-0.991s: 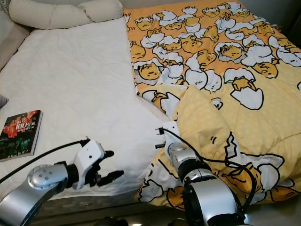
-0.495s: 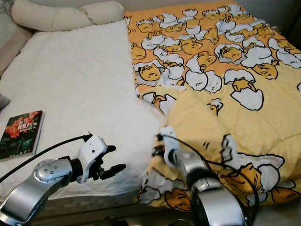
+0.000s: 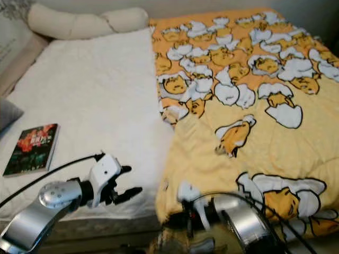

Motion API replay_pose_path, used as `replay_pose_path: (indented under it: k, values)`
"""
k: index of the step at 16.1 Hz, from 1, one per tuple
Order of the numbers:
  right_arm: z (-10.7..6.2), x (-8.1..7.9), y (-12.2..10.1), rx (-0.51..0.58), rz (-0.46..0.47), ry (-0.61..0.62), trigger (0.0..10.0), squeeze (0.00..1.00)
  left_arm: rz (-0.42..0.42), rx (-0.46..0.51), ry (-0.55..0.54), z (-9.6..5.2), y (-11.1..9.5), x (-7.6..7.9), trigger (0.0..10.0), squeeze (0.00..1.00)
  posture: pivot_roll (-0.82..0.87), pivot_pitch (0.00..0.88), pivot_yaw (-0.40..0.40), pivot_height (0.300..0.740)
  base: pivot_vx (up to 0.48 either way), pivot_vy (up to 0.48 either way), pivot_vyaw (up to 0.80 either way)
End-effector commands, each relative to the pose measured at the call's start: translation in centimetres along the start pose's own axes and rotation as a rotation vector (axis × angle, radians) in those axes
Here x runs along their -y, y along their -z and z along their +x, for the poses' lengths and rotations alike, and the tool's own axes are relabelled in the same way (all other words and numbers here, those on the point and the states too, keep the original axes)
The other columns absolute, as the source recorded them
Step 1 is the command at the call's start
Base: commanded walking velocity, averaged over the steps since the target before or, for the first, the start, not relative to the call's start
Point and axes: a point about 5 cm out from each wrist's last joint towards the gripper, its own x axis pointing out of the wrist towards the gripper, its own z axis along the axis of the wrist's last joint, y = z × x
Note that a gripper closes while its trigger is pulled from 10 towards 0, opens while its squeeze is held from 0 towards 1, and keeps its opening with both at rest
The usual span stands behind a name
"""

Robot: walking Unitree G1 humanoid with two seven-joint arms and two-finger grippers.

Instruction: Clean up the room

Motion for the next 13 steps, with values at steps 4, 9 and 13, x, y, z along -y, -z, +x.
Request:
replay_pose_path:
  k: [4, 9, 13]
  values:
    - [1.7, -3.9, -1.3, 0.038, 0.0, -0.221, 0.0, 0.0, 0.017, -0.021, 0.013, -0.6, 0.3, 0.3, 10.0, 0.0, -0.01, 0.0, 0.12, 0.74, 0.0, 0.0, 0.0]
    - [1.1, -4.0, -0.6, -0.006, 0.028, -0.159, 10.0, 0.0, 0.02, -0.031, 0.019, -0.7, 0.5, 0.4, 10.0, 0.0, -0.01, 0.0, 0.125, 0.74, 0.0, 0.0, 0.0]
    - [-0.3, -3.5, 1.0, -0.083, 0.132, -0.117, 10.0, 1.0, 0.021, -0.034, 0.022, -0.7, 0.5, 0.5, 10.0, 0.0, -0.01, 0.0, 0.133, 0.74, 0.0, 0.0, 0.0]
